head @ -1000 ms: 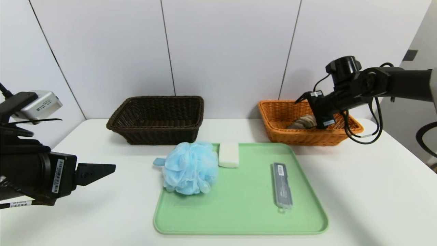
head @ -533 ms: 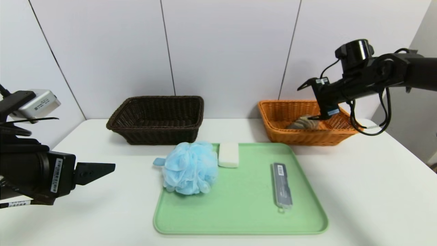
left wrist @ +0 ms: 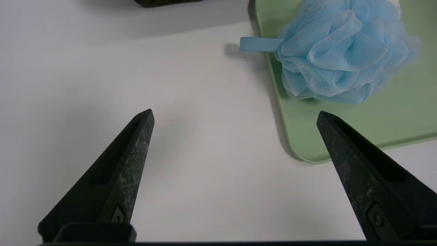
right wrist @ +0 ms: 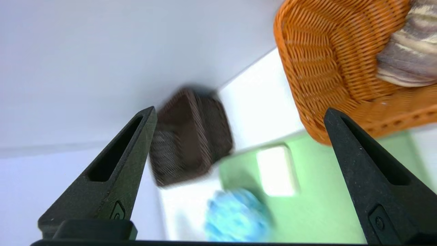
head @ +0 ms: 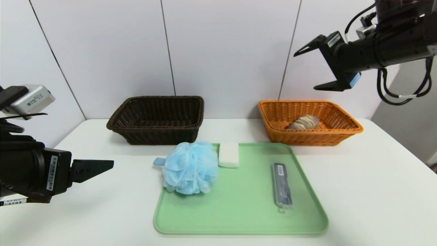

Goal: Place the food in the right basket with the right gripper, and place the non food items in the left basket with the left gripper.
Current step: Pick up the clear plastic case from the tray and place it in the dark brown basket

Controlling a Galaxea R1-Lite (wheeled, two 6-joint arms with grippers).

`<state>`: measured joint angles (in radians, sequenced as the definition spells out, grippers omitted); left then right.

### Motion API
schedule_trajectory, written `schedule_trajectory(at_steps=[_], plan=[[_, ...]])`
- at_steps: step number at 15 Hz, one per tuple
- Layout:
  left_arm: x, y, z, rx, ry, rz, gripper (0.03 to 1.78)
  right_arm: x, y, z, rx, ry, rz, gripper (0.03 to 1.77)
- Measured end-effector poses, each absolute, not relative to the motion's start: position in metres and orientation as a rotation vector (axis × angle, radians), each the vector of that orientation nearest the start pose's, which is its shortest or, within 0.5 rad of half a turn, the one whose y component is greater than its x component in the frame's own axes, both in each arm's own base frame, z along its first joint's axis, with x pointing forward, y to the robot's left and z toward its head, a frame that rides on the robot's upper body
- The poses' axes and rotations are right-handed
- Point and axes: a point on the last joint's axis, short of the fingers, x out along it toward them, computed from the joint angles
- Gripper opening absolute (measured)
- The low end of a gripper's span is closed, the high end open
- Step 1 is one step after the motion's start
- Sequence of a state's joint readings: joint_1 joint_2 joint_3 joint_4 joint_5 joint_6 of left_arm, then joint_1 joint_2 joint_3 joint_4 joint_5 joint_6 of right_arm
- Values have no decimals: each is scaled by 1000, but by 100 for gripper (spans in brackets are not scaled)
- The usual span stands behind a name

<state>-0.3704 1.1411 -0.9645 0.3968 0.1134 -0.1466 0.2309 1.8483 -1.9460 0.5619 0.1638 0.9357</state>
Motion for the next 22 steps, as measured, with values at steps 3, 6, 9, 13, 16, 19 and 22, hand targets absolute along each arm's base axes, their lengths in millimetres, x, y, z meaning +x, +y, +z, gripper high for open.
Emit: schedule_trajectory(at_steps=[3, 6, 9, 13, 16, 19, 22], plan=[[136, -53, 263, 0, 567, -226, 169, 297, 100, 348, 579, 575, 161, 169], [135, -56, 263, 7, 568, -249, 169, 267, 112, 353, 288, 579, 167, 169], [135, -59, 264, 9, 568, -264, 169, 240, 118, 350, 104, 673, 193, 169], [135, -59, 264, 10, 572, -267, 169, 218, 127, 327, -1, 940, 180, 169], [134, -59, 262, 10, 576, -269, 169, 225, 139, 303, 10, 1115, 109, 169], [133, -59, 262, 8, 576, -269, 169, 246, 158, 276, 31, 1219, 61, 169], [132, -59, 260, 8, 584, -268, 169, 259, 178, 252, 14, 1289, 46, 169]])
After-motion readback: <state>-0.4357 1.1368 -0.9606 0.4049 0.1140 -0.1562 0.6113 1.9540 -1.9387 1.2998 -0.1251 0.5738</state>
